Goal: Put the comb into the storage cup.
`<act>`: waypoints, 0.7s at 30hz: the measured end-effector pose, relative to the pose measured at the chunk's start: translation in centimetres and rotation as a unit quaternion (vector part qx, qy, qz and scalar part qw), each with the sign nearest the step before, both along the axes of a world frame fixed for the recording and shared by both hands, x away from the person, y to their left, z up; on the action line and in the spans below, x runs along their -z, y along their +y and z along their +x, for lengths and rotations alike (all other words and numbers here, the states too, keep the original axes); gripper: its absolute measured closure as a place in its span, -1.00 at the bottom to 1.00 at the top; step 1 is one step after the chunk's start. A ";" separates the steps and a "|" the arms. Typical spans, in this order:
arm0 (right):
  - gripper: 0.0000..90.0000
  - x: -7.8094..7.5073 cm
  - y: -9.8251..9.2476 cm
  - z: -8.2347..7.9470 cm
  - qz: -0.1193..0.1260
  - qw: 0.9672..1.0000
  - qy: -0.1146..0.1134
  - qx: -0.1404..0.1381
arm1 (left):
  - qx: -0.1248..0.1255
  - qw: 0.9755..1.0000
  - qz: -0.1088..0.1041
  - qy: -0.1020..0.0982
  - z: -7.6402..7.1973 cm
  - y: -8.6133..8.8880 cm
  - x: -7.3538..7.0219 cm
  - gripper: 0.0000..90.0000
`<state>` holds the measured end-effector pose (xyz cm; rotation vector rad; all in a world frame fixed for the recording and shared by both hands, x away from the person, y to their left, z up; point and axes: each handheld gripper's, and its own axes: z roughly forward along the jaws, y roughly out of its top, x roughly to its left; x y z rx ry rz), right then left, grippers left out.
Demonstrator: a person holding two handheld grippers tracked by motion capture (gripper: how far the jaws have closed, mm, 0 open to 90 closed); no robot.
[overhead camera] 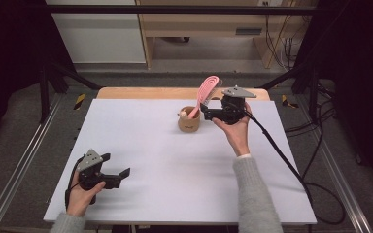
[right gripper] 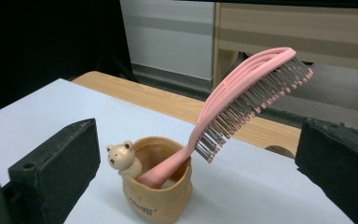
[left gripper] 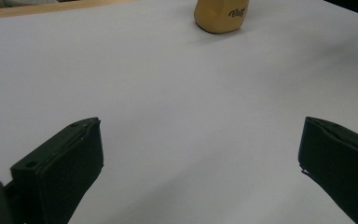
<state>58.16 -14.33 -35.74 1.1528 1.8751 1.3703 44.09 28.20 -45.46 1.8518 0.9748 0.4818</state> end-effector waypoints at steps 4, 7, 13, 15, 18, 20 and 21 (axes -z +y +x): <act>-0.99 -0.2 -0.3 -1.0 0.003 1.000 -0.003 -0.011 | 0.000 1.000 0.000 -0.001 0.0 0.0 0.0 -1.00; -0.99 -0.3 -0.5 -2.0 0.007 1.000 -0.008 -0.025 | 0.002 1.000 -0.001 -0.003 0.0 0.0 -0.1 -1.00; -0.99 -0.4 -1.3 -3.7 0.005 0.999 -0.014 -0.043 | 0.002 1.000 -0.001 -0.004 0.0 0.0 0.0 -1.00; -0.99 -0.3 -1.6 -4.2 0.007 0.999 -0.018 -0.048 | 0.002 1.000 -0.002 -0.004 0.0 0.0 0.0 -1.00; -0.99 -0.1 -2.1 -5.0 0.009 0.998 -0.022 -0.057 | 0.003 1.000 -0.002 -0.003 0.0 0.0 0.0 -1.00; -0.99 0.2 -2.5 -5.7 0.017 0.997 -0.026 -0.066 | 0.002 1.000 -0.003 -0.004 0.0 0.0 0.0 -1.00; -0.99 0.3 -2.6 -6.0 0.018 0.997 -0.027 -0.068 | 0.002 1.000 -0.002 -0.004 0.0 0.0 0.0 -1.00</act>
